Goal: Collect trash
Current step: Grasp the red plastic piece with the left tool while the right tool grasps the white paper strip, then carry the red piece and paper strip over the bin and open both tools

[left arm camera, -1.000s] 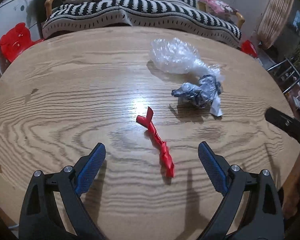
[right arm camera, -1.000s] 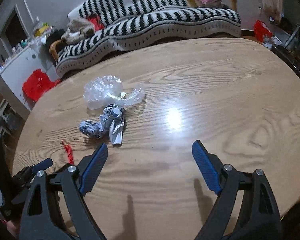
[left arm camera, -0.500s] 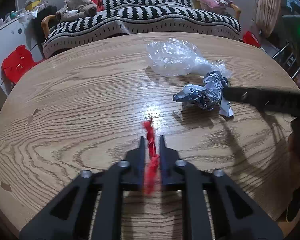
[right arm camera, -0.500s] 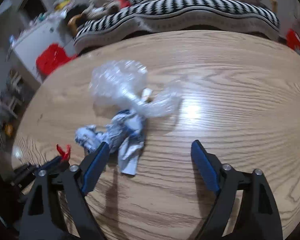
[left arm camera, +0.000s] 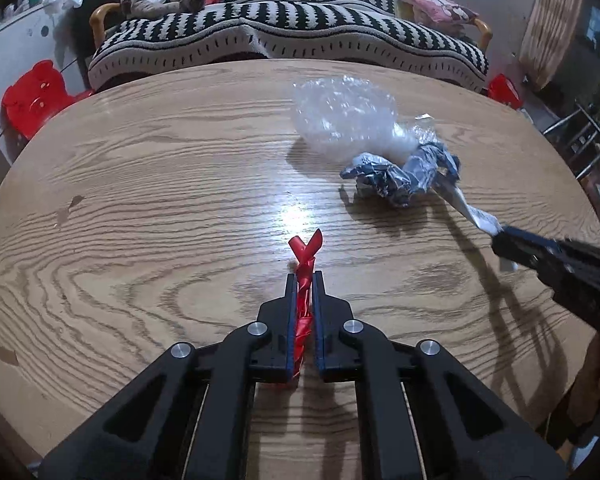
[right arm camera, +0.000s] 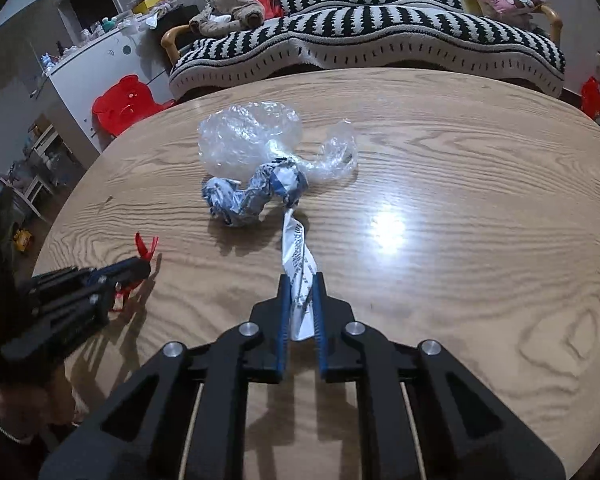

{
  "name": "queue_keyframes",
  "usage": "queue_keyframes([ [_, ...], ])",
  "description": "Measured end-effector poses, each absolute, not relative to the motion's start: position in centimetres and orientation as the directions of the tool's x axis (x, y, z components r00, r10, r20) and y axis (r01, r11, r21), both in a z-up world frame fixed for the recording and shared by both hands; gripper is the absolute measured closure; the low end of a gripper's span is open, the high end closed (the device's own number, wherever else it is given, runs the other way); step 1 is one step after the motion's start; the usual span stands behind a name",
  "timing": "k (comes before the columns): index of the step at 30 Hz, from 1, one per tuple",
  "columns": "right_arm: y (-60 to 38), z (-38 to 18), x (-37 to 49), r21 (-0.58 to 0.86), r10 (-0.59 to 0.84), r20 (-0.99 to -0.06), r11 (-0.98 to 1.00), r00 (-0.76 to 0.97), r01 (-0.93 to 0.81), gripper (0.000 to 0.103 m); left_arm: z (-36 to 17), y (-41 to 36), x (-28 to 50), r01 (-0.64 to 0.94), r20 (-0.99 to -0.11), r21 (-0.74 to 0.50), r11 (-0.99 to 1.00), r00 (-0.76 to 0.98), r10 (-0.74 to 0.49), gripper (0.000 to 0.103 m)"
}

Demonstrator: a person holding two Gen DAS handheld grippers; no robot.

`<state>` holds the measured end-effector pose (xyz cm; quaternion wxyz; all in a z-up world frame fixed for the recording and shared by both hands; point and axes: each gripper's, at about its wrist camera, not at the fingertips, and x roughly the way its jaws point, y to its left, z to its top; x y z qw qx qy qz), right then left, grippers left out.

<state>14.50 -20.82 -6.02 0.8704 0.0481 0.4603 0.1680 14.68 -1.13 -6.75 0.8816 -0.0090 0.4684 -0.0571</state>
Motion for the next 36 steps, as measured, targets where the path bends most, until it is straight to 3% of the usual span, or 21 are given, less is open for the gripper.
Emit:
queue_keyframes([
  [17,-25.6,0.0,3.5,0.169,0.186,-0.743,0.982,0.643,-0.088,0.091,-1.9,-4.9,10.0,0.215,-0.777,-0.106,0.971,0.591,-0.216,0.097],
  [26,-32.4,2.7,-4.0,0.162,0.077,-0.71,0.985,0.7,0.056,0.091,-1.2,-13.1,4.8,0.382,-0.766,-0.107,0.918,0.557,-0.321,0.097],
  [36,-46.0,2.5,-14.7,0.154,-0.138,-0.72,0.924,0.68,0.35,0.091,-1.1,-26.4,-1.3,0.609,-0.75,-0.155,0.778,0.44,-0.494,0.097],
])
